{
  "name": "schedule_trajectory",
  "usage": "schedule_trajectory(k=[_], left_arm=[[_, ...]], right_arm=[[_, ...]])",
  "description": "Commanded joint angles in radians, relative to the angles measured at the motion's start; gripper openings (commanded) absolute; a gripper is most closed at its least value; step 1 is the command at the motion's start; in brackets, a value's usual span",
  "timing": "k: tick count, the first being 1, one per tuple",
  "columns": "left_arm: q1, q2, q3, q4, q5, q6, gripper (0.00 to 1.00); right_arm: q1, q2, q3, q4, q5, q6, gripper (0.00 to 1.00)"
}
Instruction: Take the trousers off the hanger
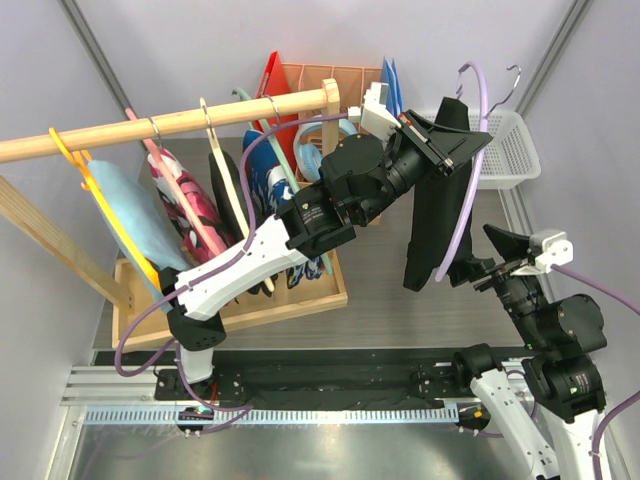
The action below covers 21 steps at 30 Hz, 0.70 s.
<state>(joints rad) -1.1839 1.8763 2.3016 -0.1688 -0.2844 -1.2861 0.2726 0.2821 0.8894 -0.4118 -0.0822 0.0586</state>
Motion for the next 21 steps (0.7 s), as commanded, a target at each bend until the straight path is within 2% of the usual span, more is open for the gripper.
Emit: schedule_trajectory(k=[1, 8, 21], left_arm=[[0.018, -0.055, 0.035, 0.103, 0.013, 0.002, 0.0], [0.018, -0.057, 0.036, 0.1, 0.013, 0.004, 0.0], [0.018, -0.048, 0.036, 0.103, 0.021, -0.019, 0.0]], right_arm=[[-0.004, -0.012, -0.021, 0.048, -0.155, 0.001, 0.9], [-0.006, 0.009, -0.032, 0.031, -0.225, -0.008, 0.93], [-0.006, 0.072, -0.067, 0.263, -0.221, 0.076, 0.94]])
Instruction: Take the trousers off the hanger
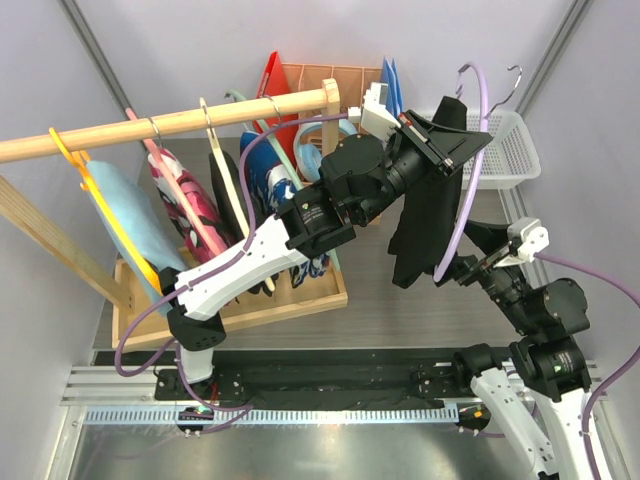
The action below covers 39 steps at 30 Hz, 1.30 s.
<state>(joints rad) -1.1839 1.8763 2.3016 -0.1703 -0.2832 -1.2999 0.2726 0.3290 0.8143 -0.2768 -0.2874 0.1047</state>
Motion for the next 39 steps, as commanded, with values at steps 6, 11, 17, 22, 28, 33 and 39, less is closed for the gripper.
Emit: schedule_trajectory(k=[6, 11, 17, 22, 28, 33, 39], left_arm=[[0.018, -0.046, 0.036, 0.106, 0.016, -0.006, 0.0], [0.018, -0.043, 0.033, 0.106, 0.027, -0.018, 0.0], [0.018, -0.068, 0.01, 0.094, 0.019, -0.001, 0.0], [0.018, -0.088, -0.014, 0.092, 0.01, 0.01, 0.0], [0.02, -0.114, -0.014, 0.045, -0.023, 0.071, 0.0], [0.021, -0.16, -0.083, 0.014, -0.066, 0.123, 0.0], [0.035, -0.206, -0.16, -0.015, -0.067, 0.142, 0.0]], right_arm=[[-0.004, 0.047, 0.006, 0.163, -0.013, 0.044, 0.95], [-0.006, 0.068, -0.029, 0.263, 0.045, 0.089, 0.88], [-0.004, 0.079, -0.017, 0.301, 0.119, 0.11, 0.55], [-0.004, 0.082, 0.02, 0.291, 0.105, 0.13, 0.2], [-0.004, 0.064, 0.104, 0.136, 0.125, 0.118, 0.01], [-0.003, 0.044, 0.183, 0.062, 0.198, 0.131, 0.01], [-0.004, 0.082, 0.299, 0.048, 0.269, 0.193, 0.01]])
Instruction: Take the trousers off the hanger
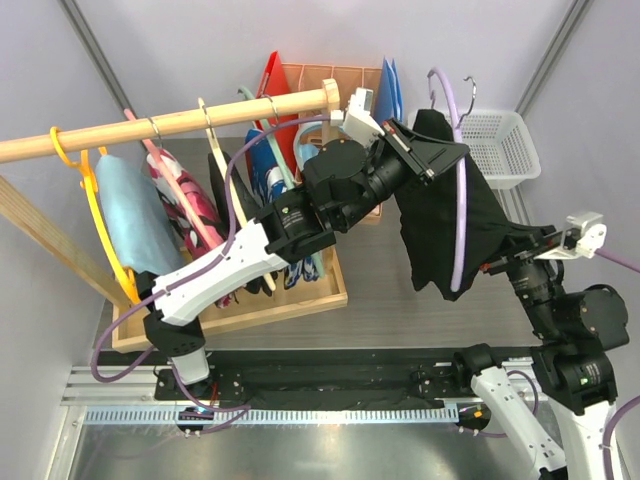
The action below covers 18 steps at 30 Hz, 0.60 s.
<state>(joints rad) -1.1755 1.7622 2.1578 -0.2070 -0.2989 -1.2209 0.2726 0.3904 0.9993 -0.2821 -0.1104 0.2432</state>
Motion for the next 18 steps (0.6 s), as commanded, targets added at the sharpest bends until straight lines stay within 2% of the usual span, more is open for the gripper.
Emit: schedule_trajectory(k=[1, 6, 18], left_arm=[[0.031, -0.095, -0.019, 0.014, -0.043, 0.066, 0.0], [0.037, -0.125, -0.065, -0.003, -0.022, 0.072, 0.0], [0.043, -0.184, -0.202, -0.005, 0.043, 0.067, 0.0]], right_arm=[[-0.004, 0.025, 0.124, 0.058, 0.106, 0.073, 0.01], [-0.006, 0.036, 0.176, 0.075, 0.241, 0.103, 0.01], [-0.004, 0.126, 0.321, 0.064, 0.362, 0.113, 0.01]])
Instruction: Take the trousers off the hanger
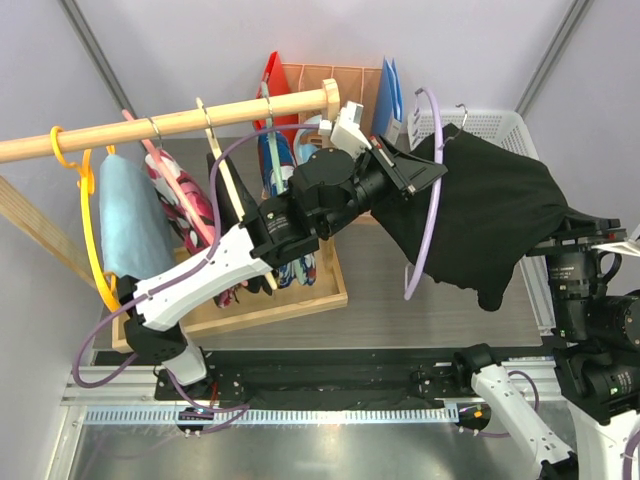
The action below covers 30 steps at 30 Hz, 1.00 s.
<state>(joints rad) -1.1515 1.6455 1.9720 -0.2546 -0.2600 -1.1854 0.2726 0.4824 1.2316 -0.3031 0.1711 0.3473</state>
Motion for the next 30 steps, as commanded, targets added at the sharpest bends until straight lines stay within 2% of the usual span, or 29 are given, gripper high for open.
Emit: schedule_trajectory(k=[1, 9, 14, 22, 29, 30], left_arm=[[0.019, -0.076, -0.025, 0.043, 0.008, 0.032, 0.0], [0.03, -0.128, -0.134, 0.037, 0.044, 0.049, 0.0], [0.036, -0.171, -0.208, 0.032, 0.1, 0.062, 0.0], [0.036, -0.289, -0.318, 0.046, 0.258, 0.041, 0.0], [0.036, -0.414, -0.361, 0.049, 0.513, 0.018, 0.0], [0.036, -0.423, -0.363, 0.054, 0.587, -0.005, 0.0]], right_arm=[[-0.006, 0.051, 0.103, 0.084, 0.082, 0.007, 0.01], [-0.004, 0.154, 0.307, 0.03, 0.134, -0.03, 0.01], [-0.004, 0.237, 0.451, -0.071, 0.168, -0.056, 0.01], [-0.003, 0.26, 0.378, -0.116, 0.316, -0.108, 0.01], [-0.004, 0.289, 0.27, -0.132, 0.454, -0.172, 0.01], [-0.004, 0.3, 0.264, -0.139, 0.471, -0.182, 0.01]])
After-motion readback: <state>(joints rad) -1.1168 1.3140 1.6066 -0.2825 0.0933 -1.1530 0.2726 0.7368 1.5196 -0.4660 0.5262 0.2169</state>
